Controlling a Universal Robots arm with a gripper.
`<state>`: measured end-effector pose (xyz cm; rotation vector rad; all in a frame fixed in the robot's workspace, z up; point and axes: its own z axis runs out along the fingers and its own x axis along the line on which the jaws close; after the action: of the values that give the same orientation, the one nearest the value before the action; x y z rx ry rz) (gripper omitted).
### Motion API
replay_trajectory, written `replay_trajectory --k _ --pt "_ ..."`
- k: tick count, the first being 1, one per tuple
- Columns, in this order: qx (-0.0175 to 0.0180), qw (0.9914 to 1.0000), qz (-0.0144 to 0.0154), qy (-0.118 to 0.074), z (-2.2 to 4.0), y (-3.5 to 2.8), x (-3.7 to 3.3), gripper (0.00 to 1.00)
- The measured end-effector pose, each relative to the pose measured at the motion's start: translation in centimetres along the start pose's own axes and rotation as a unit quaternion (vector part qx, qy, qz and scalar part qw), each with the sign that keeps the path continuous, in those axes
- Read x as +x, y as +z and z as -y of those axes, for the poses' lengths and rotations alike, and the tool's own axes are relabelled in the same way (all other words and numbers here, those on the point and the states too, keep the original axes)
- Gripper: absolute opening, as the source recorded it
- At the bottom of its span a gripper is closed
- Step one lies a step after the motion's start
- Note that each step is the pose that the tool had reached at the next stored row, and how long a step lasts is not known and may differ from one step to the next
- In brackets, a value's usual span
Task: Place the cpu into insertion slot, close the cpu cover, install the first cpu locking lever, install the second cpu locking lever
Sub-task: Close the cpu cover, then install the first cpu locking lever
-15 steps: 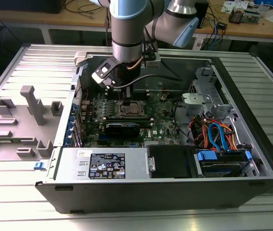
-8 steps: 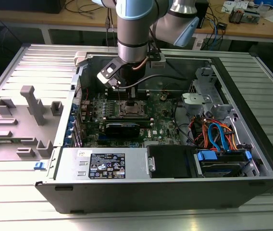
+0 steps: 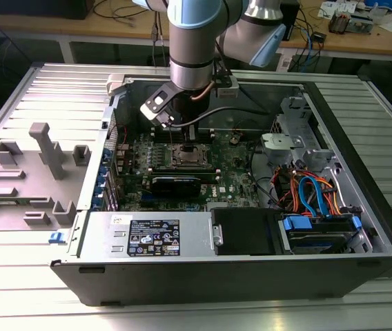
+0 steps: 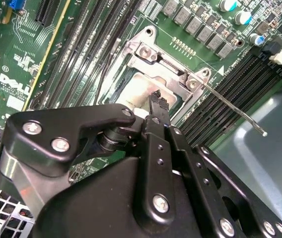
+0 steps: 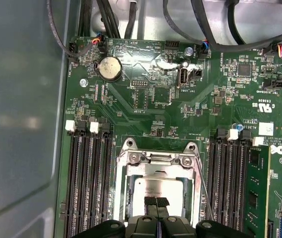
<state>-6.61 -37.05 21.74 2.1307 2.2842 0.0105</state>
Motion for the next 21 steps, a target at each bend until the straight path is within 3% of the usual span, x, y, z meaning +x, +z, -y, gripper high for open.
replay_trajectory --k 4,6,14,21 --pt "0.0000 1.00000 0.0000 0.000 -0.08 0.00 -0.01 0.11" --pt "0.0000 1.00000 0.0000 0.000 -0.66 0.01 -0.04 0.11" --pt "0.0000 1.00000 0.0000 0.000 -0.71 -0.01 -0.04 0.11" --pt "0.0000 1.00000 0.0000 0.000 -0.71 -0.77 -0.05 0.11"
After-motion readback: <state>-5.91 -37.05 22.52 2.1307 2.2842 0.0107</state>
